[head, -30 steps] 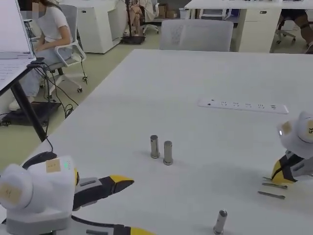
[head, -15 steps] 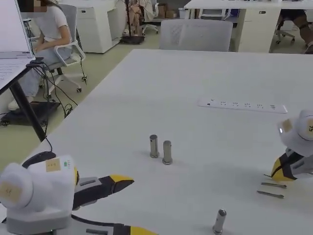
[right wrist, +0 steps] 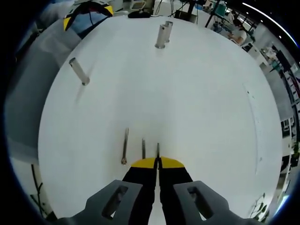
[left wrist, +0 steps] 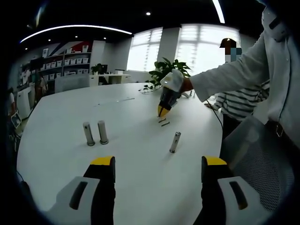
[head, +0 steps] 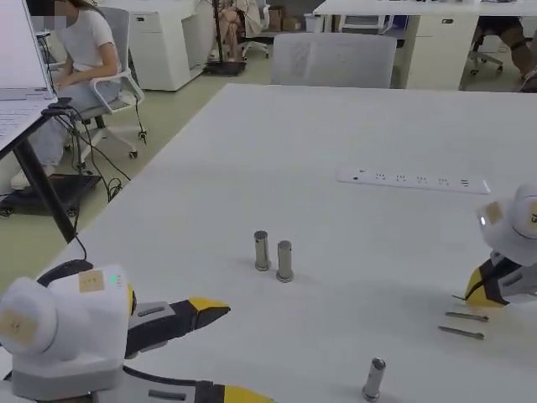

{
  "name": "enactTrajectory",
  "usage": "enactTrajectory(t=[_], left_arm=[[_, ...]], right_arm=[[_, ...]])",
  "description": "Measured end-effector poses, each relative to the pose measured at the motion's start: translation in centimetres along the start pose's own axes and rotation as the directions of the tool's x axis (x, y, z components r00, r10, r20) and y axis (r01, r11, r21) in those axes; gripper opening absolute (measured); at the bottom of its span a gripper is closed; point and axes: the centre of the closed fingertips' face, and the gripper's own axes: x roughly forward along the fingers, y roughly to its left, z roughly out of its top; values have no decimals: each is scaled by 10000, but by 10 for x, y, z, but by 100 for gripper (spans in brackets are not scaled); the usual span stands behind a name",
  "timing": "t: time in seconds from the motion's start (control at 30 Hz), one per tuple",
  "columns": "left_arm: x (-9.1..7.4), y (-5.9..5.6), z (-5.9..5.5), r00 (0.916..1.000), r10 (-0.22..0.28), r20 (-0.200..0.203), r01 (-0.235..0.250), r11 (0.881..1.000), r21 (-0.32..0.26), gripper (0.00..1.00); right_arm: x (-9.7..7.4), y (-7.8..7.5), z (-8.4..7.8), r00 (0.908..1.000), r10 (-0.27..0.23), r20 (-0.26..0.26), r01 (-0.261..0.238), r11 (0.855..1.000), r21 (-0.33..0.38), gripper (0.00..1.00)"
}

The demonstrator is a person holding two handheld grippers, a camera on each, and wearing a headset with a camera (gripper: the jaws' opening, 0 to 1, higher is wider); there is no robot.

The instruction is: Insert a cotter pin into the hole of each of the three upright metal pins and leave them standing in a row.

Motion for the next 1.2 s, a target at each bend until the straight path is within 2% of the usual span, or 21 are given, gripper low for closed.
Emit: enactTrajectory(t=[0.3,0.6,0.97,1.2], left_arm=[[0,-2,2,10000,-56,6,56,10000,27,74],[3,-6,11,9998,-174,80,173,9997,165,73],[17,-17,30,9985,-496,238,488,9982,347,70],[24,-26,41,9968,-727,338,708,9961,535,68]], right_arm=[[-5,3,9,9998,-162,66,163,9997,-204,2],[-17,9,20,9989,-391,266,403,9982,-452,2],[-41,19,39,9946,-807,649,864,9921,-906,2],[-59,34,60,9902,-999,976,1134,9830,-1444,2]])
